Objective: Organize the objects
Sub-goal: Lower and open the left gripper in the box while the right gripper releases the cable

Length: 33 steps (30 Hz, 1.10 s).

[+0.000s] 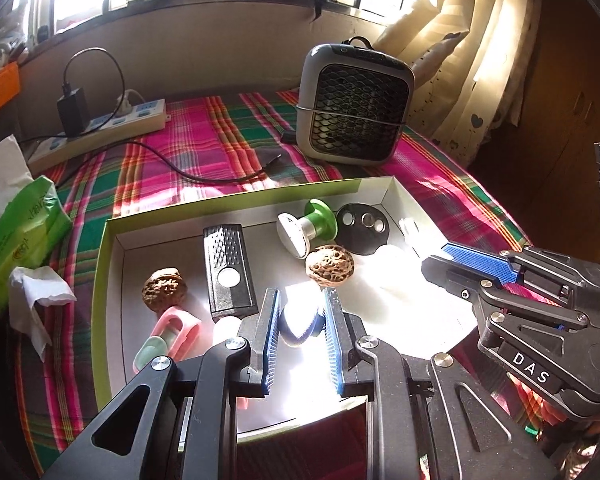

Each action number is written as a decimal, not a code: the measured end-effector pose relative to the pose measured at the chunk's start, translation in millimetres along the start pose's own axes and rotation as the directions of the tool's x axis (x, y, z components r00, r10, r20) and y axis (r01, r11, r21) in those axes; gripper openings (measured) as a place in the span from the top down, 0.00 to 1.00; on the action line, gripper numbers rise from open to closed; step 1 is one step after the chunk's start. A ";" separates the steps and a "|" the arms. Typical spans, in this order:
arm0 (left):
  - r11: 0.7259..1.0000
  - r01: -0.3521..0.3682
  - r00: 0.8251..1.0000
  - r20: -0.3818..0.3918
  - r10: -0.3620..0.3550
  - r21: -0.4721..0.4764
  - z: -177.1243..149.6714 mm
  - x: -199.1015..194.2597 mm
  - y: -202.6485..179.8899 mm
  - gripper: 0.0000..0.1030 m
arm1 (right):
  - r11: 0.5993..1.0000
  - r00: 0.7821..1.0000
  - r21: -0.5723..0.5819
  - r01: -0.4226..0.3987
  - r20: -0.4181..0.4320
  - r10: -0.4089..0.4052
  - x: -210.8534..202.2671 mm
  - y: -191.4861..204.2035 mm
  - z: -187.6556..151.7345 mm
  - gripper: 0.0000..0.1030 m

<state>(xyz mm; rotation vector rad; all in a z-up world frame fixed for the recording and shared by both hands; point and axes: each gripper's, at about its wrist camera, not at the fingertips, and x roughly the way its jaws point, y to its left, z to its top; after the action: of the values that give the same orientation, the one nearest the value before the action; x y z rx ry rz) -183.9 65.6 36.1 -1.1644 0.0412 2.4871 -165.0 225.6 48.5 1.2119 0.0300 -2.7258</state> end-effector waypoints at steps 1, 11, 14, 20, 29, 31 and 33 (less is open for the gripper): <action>1.000 -0.003 1.000 0.000 0.003 0.002 0.3 1.6 0.2 0.82 | 1.000 1.000 -0.004 0.002 0.000 -0.002 1.4 0.2 0.6 0.81; 1.000 -0.007 1.000 -0.026 0.007 -0.006 1.8 16.1 3.9 0.82 | 1.000 1.000 -0.005 0.008 -0.016 -0.008 13.3 -1.3 4.0 0.80; 1.000 -0.005 0.999 -0.034 0.005 -0.014 1.4 19.7 5.4 0.82 | 1.000 1.000 -0.006 0.011 -0.014 -0.011 14.2 -0.8 4.8 0.80; 1.000 -0.006 0.999 -0.037 0.005 -0.008 1.5 22.2 4.0 0.82 | 1.000 1.000 -0.011 0.005 -0.015 -0.005 16.8 0.7 5.3 0.80; 1.000 -0.003 0.999 -0.051 0.002 -0.008 0.2 24.9 3.0 0.82 | 1.000 1.000 -0.004 0.002 -0.018 -0.002 18.4 1.4 4.8 0.80; 1.000 -0.002 0.999 -0.051 0.002 -0.010 0.2 24.9 2.9 0.82 | 1.000 1.000 -0.003 0.001 -0.018 -0.001 18.5 1.3 4.6 0.80; 1.000 -0.002 0.999 -0.051 0.001 -0.011 0.2 24.9 2.9 0.82 | 1.000 1.000 -0.003 0.002 -0.018 -0.002 18.5 1.2 4.6 0.80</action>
<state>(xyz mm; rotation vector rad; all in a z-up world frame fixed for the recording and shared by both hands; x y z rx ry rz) -199.4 71.2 17.3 -1.2328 0.0421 2.4618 -180.4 221.5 37.9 1.2356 0.0376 -2.7157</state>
